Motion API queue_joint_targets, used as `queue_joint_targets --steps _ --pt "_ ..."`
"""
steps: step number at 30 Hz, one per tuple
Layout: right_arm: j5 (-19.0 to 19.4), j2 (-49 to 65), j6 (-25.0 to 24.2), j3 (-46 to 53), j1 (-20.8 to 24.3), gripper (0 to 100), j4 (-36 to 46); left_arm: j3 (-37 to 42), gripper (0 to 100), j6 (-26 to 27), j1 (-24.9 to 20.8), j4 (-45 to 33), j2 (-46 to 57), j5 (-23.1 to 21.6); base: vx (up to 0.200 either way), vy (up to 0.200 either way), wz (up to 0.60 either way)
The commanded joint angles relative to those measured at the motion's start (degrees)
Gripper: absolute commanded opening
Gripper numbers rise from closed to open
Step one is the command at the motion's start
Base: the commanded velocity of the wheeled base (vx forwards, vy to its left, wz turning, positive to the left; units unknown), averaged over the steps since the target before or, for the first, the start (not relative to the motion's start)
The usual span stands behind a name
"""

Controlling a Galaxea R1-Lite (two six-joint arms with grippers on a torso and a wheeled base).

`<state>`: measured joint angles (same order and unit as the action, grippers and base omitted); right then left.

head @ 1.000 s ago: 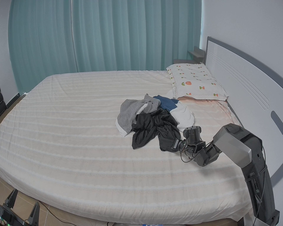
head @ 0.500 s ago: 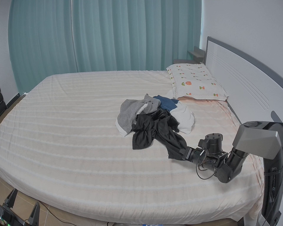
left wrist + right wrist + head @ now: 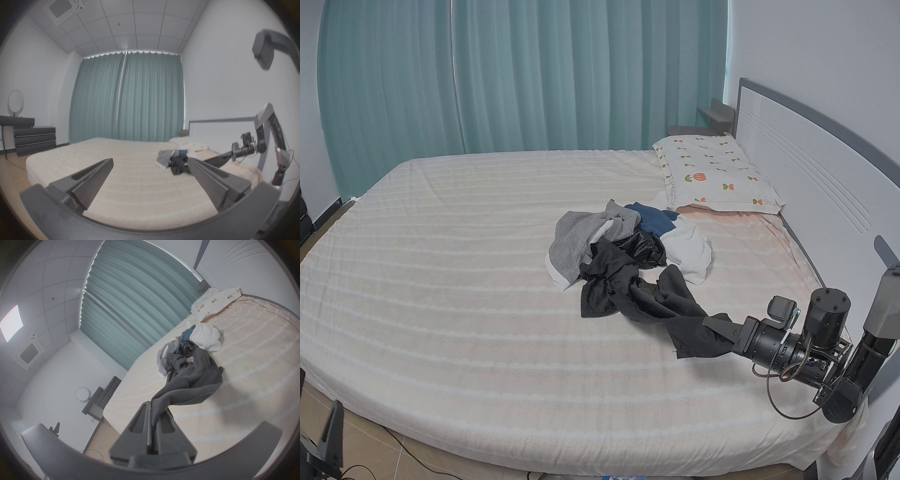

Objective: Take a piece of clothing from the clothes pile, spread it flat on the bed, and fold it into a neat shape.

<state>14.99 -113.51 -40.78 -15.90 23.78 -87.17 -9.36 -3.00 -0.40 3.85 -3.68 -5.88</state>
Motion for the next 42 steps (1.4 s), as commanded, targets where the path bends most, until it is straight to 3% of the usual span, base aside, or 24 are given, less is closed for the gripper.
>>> queue_joint_targets --steps 1,6,12,20,29,35,42 --pt "1.44 9.27 -1.94 2.71 3.81 0 -2.3 -6.46 100 2.47 -0.21 1.77 -20.31 -6.87 0.0 0.0 0.0" --pt "0.74 11.38 -1.06 2.19 8.3 0 -2.21 -6.28 100 3.26 -2.59 5.2 -35.08 -8.54 0.0 0.0 0.0" --pt "0.91 11.73 -0.97 2.27 8.91 0 -2.21 -5.84 100 0.27 -17.09 17.24 -55.64 -7.66 0.0 0.0 0.0" --pt "0.74 10.85 -0.27 4.12 11.46 0 -2.21 -8.83 100 -0.34 -24.12 31.13 -80.34 -3.18 0.0 0.0 0.0" --pt "0.56 14.28 -0.09 3.5 9.44 0 -2.21 -24.91 100 -9.48 -32.91 32.97 -99.59 5.52 0.0 0.0 0.0" --pt "0.56 14.19 0.08 3.68 9.44 0 -2.21 -31.59 100 -9.57 -36.95 32.97 -106.36 7.99 0.0 0.0 0.0" --pt "0.56 14.19 0.17 3.86 9.44 0 -2.21 -37.4 100 -9.57 -38.09 33.06 -114.44 12.38 0.0 0.0 0.0"
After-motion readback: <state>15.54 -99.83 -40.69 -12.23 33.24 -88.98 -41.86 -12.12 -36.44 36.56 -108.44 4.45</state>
